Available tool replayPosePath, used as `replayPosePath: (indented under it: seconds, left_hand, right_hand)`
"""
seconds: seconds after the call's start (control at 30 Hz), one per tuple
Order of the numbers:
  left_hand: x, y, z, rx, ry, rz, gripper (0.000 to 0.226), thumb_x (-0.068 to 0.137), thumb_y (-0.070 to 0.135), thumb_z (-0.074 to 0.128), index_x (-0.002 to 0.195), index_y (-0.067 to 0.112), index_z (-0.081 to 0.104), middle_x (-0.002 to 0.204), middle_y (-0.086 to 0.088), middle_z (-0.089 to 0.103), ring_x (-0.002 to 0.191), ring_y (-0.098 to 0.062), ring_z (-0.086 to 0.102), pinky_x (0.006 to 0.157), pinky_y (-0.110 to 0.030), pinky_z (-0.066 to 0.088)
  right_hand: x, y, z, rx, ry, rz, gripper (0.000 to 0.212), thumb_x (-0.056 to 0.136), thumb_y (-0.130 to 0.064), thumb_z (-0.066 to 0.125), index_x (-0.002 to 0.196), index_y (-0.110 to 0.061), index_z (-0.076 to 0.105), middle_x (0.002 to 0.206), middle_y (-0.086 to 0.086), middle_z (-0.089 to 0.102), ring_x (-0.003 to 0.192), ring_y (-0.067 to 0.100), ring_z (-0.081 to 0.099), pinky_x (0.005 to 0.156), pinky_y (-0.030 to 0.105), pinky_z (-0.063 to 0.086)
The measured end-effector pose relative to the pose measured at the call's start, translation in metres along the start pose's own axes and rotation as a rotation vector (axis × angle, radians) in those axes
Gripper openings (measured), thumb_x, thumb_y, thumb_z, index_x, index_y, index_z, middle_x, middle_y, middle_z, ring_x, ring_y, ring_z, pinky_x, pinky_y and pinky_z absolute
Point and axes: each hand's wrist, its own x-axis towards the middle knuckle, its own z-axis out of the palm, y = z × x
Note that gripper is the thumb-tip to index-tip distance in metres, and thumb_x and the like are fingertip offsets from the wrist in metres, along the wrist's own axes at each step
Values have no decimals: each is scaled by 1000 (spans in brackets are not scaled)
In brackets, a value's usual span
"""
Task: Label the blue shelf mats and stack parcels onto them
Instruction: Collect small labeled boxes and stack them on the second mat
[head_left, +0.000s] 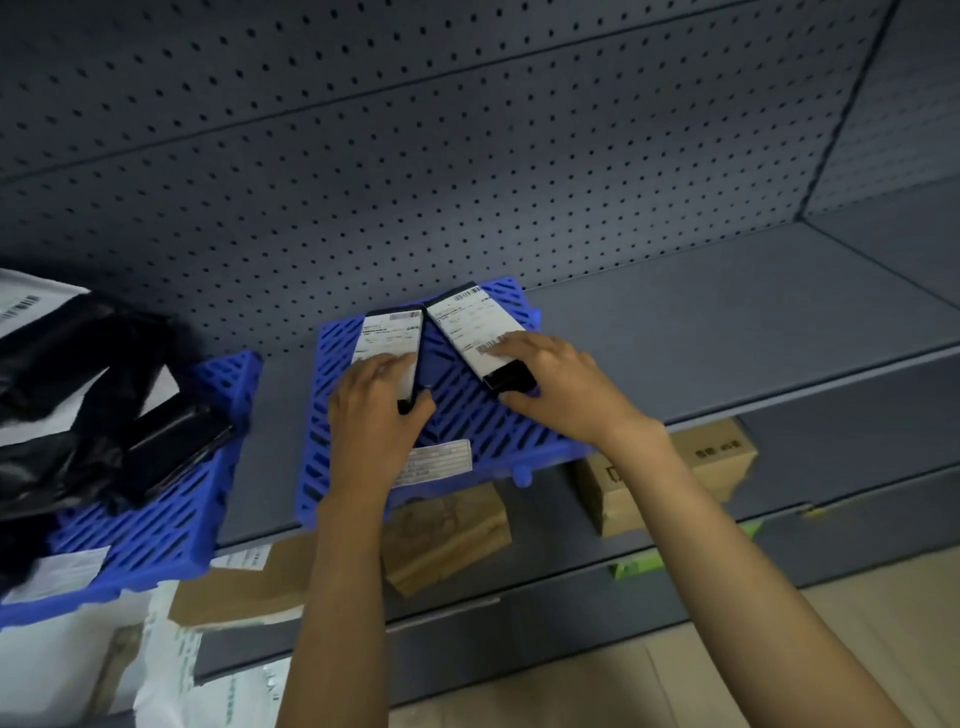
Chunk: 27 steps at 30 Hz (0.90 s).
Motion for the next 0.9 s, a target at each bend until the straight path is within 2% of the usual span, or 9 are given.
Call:
replayPosePath:
  seconds: [0.13,0.33,0.67,0.9]
  left_hand:
    - [-2,45,1,-6,-46,132,46,98,25,58,143,17,50,143,-7,51,128,-28,49,100,-47,47]
    - [-20,159,39,-64,-131,339,41,97,33,58,136,23,56,135,-2,58,122,-25,55,91,-42,50]
    - [-68,439,142,-86,-235,670,41,95,33,59,135,27,55,132,1,59,119,-27,55,89,-42,50]
    - [-139,620,204,-125,-302,932,43,95,35,59,137,29,52,133,5,57,122,-22,54,87,-39,48]
  right_hand:
    - [-32,23,-27,-79,46,30,55,94,-33,59,145,-25,41,148,-2,43,133,27,43,103,45,41]
    - [-114,103,-96,-215,170,268,36,95,-35,56,128,-21,52,129,4,55,120,31,53,89,41,47]
    - [-335,271,-238,-350,335,678,41,92,-39,57,127,-20,50,123,6,54,118,32,51,82,40,46]
    - [-486,350,-310,-414,429,929,35,93,-38,56,120,-17,50,116,7,55,111,33,53,76,41,45]
